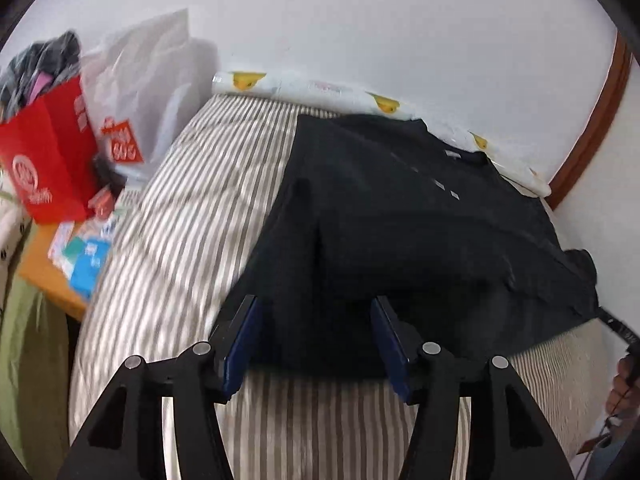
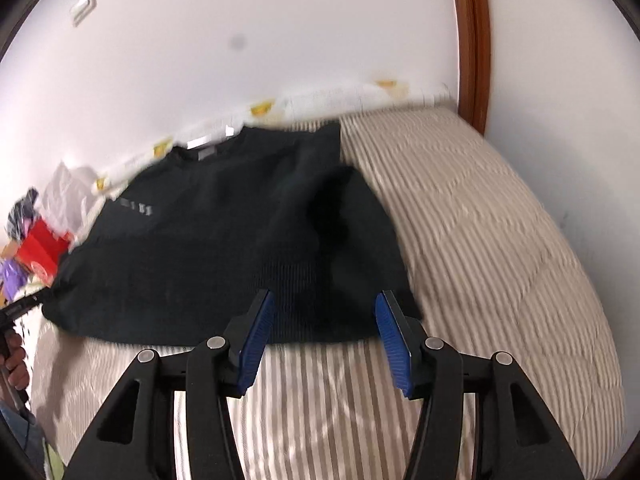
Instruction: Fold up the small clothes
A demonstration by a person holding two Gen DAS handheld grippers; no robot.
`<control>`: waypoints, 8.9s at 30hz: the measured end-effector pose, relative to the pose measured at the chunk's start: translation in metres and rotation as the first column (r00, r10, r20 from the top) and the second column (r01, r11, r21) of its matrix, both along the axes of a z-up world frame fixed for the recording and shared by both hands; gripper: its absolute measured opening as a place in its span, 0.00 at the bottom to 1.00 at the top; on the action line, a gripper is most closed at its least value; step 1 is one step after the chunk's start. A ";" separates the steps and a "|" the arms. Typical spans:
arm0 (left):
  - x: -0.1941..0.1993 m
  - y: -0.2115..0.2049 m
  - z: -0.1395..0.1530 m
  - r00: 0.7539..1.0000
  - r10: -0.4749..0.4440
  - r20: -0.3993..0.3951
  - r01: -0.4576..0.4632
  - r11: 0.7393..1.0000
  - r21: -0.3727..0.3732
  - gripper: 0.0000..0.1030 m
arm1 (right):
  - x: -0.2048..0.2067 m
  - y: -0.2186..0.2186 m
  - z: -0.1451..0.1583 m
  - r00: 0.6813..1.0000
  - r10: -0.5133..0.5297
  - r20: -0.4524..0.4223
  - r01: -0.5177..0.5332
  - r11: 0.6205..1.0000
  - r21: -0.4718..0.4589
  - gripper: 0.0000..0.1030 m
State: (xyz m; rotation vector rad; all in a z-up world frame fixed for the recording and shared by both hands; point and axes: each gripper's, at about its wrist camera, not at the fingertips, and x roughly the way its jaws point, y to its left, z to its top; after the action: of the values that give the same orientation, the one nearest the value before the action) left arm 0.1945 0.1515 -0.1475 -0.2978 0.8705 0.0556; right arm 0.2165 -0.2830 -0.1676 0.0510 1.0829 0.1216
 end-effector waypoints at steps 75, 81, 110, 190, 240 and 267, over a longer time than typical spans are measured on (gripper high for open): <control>-0.177 -0.065 -0.020 0.986 -0.165 0.003 0.165 0.981 -0.098 0.21 | -0.168 0.021 0.052 0.974 0.220 0.061 -0.217 0.974 -0.062 0.17; -0.188 -0.082 0.003 0.980 -0.188 0.068 0.194 0.977 -0.085 0.22 | -0.151 0.035 0.014 0.975 0.219 -0.027 -0.219 0.976 0.005 0.17; -0.062 -0.094 -0.002 0.991 -0.134 0.016 0.135 0.991 -0.015 0.19 | -0.063 0.035 0.015 0.995 0.096 0.037 -0.097 0.995 0.019 0.14; 0.100 -0.038 0.005 0.997 -0.061 -0.045 0.062 0.998 0.019 0.47 | 0.079 0.095 0.007 0.985 0.160 0.064 -0.153 0.983 -0.097 0.31; -0.087 -0.018 -0.052 0.990 0.131 0.059 -0.092 0.891 -0.444 0.61 | -0.147 0.119 0.015 0.966 0.249 0.068 -0.237 0.961 -0.141 0.34; -0.010 -0.226 0.059 0.926 -0.343 0.155 0.369 0.908 -0.196 0.18 | -0.145 0.012 0.055 0.978 0.027 0.206 -0.002 0.993 -0.120 0.40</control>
State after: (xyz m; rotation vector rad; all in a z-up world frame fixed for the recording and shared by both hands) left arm 0.1846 -0.0741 -0.0890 -0.3431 0.8030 -0.4008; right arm 0.0715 -0.2709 -0.1130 -0.0759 0.8805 0.0735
